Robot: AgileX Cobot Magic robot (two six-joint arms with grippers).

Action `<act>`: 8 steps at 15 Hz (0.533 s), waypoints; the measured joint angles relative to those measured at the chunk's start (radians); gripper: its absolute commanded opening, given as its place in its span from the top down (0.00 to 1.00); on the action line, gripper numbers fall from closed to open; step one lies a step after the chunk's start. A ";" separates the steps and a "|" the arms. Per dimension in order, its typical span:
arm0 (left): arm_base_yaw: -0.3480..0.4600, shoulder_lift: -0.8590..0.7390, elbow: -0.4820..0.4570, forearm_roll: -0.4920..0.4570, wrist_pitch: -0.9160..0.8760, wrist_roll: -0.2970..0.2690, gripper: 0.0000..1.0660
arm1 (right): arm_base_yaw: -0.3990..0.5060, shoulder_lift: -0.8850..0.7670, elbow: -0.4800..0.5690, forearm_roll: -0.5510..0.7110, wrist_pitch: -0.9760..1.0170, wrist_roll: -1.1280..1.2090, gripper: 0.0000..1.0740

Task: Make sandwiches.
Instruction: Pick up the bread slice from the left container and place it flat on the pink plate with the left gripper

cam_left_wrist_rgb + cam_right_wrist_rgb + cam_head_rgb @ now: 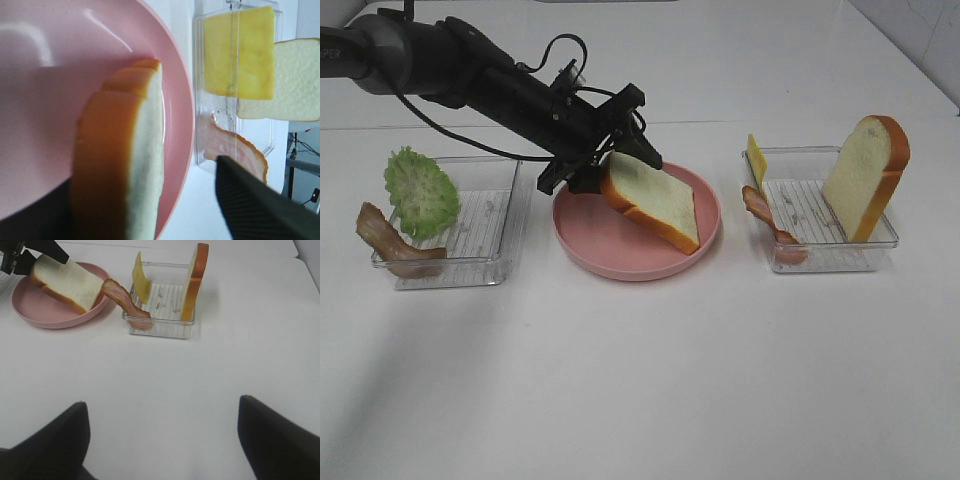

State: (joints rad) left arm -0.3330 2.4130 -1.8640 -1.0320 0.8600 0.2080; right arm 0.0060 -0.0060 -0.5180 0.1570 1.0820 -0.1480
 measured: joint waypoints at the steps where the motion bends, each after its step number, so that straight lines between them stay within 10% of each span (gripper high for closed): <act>1: 0.000 0.000 0.000 0.000 0.003 0.014 0.18 | 0.000 0.000 0.000 0.000 0.000 0.000 0.29; 8: 0.000 -0.095 -0.004 0.190 0.022 0.063 0.19 | 0.000 0.000 0.000 0.008 0.000 0.000 0.29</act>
State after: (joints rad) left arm -0.3330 2.3180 -1.8680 -0.8420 0.8820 0.2710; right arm 0.0060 -0.0060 -0.5180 0.1650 1.0820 -0.1480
